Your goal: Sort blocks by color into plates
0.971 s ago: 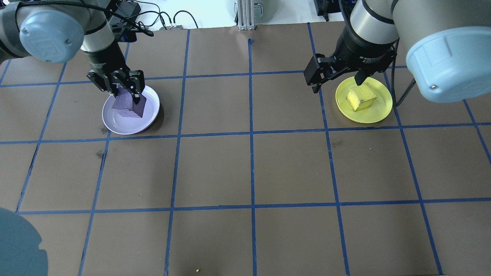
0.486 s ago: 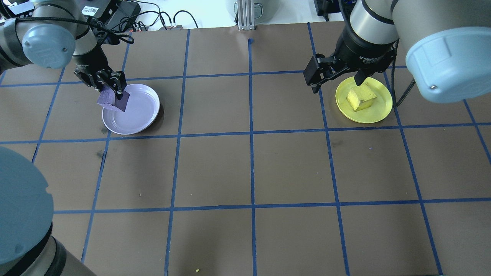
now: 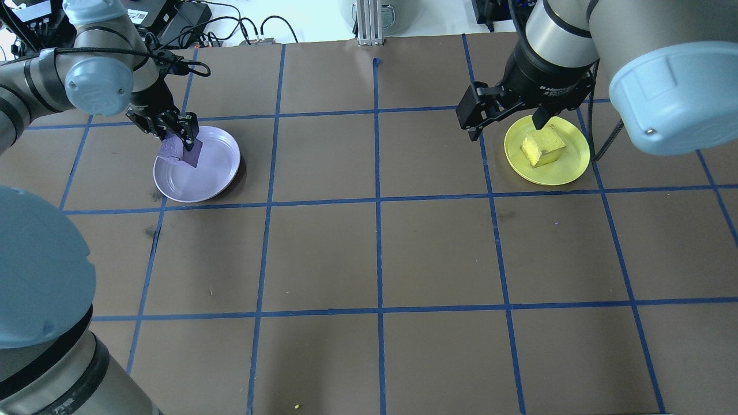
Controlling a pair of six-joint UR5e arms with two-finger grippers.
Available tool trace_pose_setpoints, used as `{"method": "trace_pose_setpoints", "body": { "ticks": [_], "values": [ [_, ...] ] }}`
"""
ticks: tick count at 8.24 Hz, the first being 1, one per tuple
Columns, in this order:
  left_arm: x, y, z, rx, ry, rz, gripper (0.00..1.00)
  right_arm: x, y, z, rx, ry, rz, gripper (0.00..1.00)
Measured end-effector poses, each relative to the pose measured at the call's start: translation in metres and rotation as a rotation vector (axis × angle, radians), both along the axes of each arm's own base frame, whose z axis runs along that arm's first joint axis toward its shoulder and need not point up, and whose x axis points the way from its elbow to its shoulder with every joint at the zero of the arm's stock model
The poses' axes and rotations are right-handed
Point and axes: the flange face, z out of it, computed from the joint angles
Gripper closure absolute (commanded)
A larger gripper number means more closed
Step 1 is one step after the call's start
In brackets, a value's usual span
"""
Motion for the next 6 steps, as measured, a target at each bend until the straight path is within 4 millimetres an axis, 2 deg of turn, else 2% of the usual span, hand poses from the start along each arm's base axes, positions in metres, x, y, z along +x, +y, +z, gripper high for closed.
{"method": "trace_pose_setpoints", "body": {
  "ticks": [1,3,5,6],
  "values": [
    [-0.001,-0.004,-0.007,-0.011,-0.001,-0.001,0.0,0.0,0.0,0.0,0.0,0.0,0.0,0.0],
    [-0.006,-0.004,0.001,-0.027,-0.011,-0.006,0.0,0.0,0.0,0.0,0.0,0.0,0.0,0.0],
    [-0.014,0.008,0.037,-0.037,-0.017,0.044,0.0,0.0,0.0,0.0,0.001,0.0,-0.001,0.0],
    [-0.021,0.021,0.07,-0.061,-0.022,0.095,0.0,0.0,0.0,0.0,0.001,0.0,-0.001,0.0]
  ]
}}
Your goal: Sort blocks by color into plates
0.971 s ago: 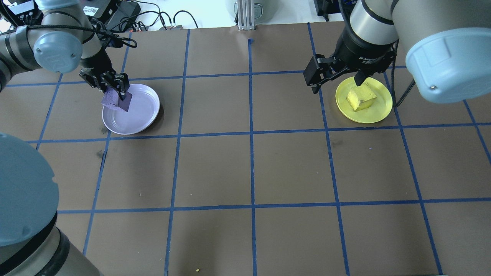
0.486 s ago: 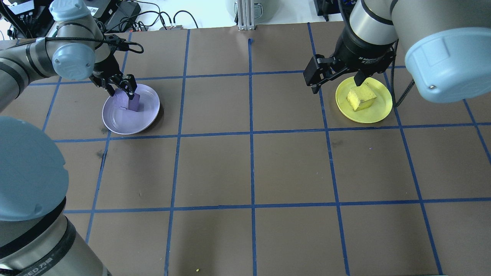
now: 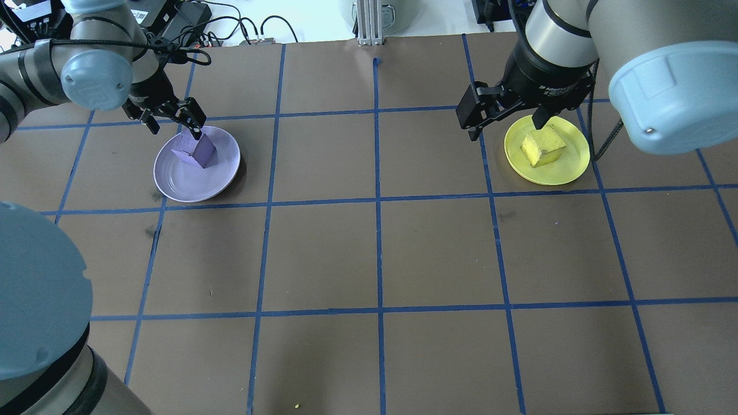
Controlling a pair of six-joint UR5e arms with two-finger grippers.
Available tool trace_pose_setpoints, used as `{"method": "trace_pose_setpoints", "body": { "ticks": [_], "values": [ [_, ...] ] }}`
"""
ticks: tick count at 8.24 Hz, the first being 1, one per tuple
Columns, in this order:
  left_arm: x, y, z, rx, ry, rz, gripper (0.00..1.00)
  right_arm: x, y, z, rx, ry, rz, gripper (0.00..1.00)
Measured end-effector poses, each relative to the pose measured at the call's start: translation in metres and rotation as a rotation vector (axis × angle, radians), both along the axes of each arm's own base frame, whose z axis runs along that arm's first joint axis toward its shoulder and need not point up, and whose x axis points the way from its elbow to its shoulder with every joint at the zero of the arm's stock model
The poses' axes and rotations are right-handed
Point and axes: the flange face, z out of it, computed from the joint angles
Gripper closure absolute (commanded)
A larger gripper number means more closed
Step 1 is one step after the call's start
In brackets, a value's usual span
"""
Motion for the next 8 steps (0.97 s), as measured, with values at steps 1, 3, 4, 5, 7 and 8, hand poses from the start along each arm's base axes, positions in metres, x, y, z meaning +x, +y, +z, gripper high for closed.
{"method": "trace_pose_setpoints", "body": {
  "ticks": [1,3,4,5,7,8],
  "values": [
    [-0.016,0.017,0.043,-0.051,-0.011,0.042,0.0,0.0,0.0,0.0,0.0,0.0,0.0,0.0],
    [-0.064,0.057,0.118,-0.135,-0.02,0.116,0.0,0.0,0.0,0.0,0.0,0.0,-0.001,0.0],
    [-0.083,0.074,0.139,-0.146,-0.017,0.142,0.0,0.0,0.0,0.0,0.0,0.0,-0.001,0.0],
    [-0.098,0.087,0.155,-0.159,-0.012,0.154,0.0,0.0,0.0,0.0,0.0,0.0,0.0,0.0],
    [-0.115,0.102,0.175,-0.187,-0.003,0.151,0.0,0.0,0.0,0.0,0.0,0.0,0.0,0.0],
    [-0.118,0.103,0.175,-0.187,-0.003,0.149,0.0,0.0,0.0,0.0,0.0,0.0,-0.001,0.0]
  ]
}}
